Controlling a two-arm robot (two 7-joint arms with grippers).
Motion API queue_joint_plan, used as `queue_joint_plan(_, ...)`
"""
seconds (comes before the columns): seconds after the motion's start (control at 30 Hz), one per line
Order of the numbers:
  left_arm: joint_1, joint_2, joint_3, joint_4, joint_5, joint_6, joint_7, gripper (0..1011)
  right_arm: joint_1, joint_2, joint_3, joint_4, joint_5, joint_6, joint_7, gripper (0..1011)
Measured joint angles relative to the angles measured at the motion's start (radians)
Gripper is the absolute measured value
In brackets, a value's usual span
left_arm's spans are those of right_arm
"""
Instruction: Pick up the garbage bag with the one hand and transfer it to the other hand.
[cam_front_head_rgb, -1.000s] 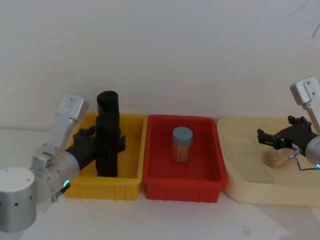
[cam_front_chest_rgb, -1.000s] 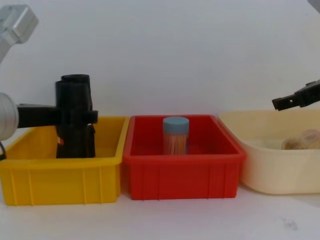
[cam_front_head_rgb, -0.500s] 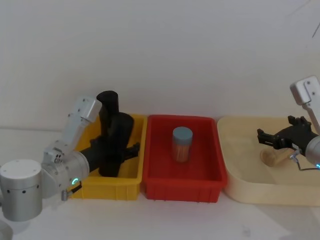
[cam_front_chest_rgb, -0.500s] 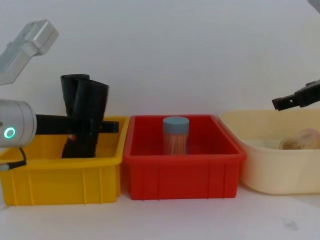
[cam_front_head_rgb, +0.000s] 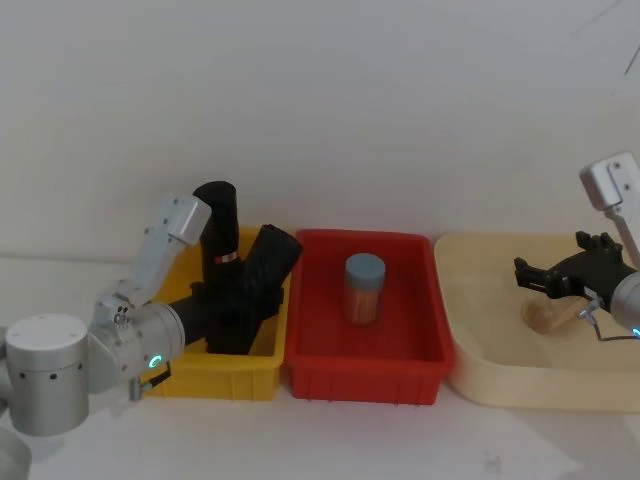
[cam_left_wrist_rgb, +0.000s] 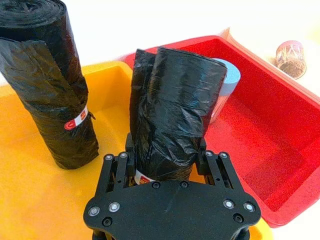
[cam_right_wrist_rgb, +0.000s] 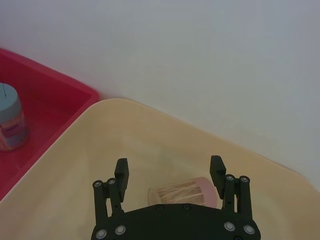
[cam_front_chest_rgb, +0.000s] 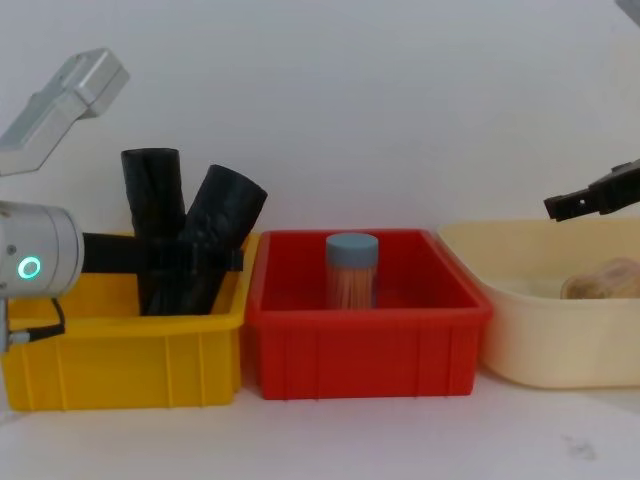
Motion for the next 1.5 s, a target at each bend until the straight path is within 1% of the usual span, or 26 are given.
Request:
queue_joint_plan(0.33, -0.005, 0.000, 0.004, 0.007, -0.004, 0.002, -0.009, 578, 0.000, 0.000, 0.000, 0.000, 0.000, 0.000, 0.000, 1001)
queue_joint_plan(0.47, -0.005, 0.003, 0.004, 0.004, -0.003, -0.010, -0.009, 553, 0.000, 0.000, 0.000, 0.000, 0.000, 0.000, 0.000, 1000)
queue_joint_plan(0.67, -0.005, 0.011, 0.002, -0.015, 0.001, -0.046, -0.009, 515, 0.000, 0.000, 0.000, 0.000, 0.000, 0.000, 0.000, 1000)
queue_joint_plan(1.0, -0.003, 0.024, -0.021, -0.066, 0.002, -0.119, -0.003, 464, 0.000, 0.000, 0.000, 0.000, 0.000, 0.000, 0.000, 1001)
queue_joint_plan(1.17, -0.006, 0.022, -0.036, -0.093, -0.016, -0.152, -0.008, 443, 0.000, 0.000, 0.000, 0.000, 0.000, 0.000, 0.000, 1000)
queue_joint_plan(1.27, -0.014, 0.017, -0.039, -0.100, -0.031, -0.167, -0.021, 441, 0.000, 0.000, 0.000, 0.000, 0.000, 0.000, 0.000, 1001)
queue_joint_plan(1.37, -0.023, 0.010, -0.038, -0.100, -0.043, -0.175, -0.033, 441, 0.000, 0.000, 0.000, 0.000, 0.000, 0.000, 0.000, 1001)
queue_joint_plan(1.5, -0.048, -0.006, -0.026, -0.087, -0.062, -0.186, -0.061, 441, 0.000, 0.000, 0.000, 0.000, 0.000, 0.000, 0.000, 1001)
